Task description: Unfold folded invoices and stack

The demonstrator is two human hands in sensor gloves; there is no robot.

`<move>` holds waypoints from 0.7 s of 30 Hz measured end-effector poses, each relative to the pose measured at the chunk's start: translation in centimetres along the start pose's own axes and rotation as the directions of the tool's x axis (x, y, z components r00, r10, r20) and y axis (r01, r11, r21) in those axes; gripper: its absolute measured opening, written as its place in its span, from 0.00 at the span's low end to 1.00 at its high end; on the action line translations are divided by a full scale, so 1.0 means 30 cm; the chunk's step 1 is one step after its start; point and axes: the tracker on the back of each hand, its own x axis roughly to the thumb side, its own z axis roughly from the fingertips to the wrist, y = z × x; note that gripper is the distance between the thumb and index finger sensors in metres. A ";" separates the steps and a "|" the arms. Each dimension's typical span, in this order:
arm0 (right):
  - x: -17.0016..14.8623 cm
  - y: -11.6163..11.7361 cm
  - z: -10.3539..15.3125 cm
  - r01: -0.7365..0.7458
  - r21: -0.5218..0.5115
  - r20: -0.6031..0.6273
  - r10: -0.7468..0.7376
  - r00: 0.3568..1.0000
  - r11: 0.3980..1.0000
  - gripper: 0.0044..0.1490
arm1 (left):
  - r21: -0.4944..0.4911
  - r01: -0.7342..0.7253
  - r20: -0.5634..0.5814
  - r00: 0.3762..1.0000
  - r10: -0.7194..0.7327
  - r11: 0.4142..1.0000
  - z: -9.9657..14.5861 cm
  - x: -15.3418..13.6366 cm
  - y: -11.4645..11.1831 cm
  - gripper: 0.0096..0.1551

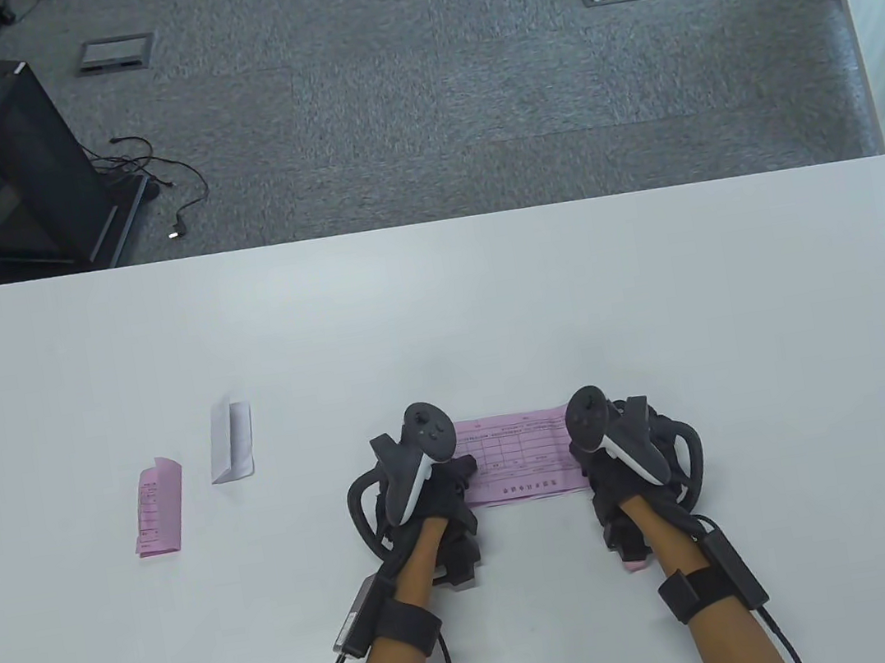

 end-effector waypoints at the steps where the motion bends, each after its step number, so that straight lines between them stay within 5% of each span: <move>1: 0.001 0.000 0.001 -0.008 0.000 -0.007 0.008 1.000 1.000 0.19 | -0.003 0.027 -0.012 1.000 -0.027 1.000 0.000 0.000 -0.001 0.48; 6: -0.032 0.005 -0.004 -0.059 0.021 -0.091 0.061 0.994 0.998 0.36 | -0.009 0.178 -0.081 0.981 -0.178 0.984 -0.004 -0.021 0.007 0.59; 15: -0.058 0.010 -0.009 0.070 0.047 -0.089 -0.065 0.994 0.996 0.43 | 0.002 0.123 -0.058 0.991 -0.122 0.992 0.003 -0.034 0.013 0.57; 21: -0.149 -0.039 0.016 0.306 0.071 -0.077 -0.301 0.951 0.949 0.50 | 0.161 0.120 -0.177 0.980 -0.091 0.980 -0.005 -0.185 0.170 0.55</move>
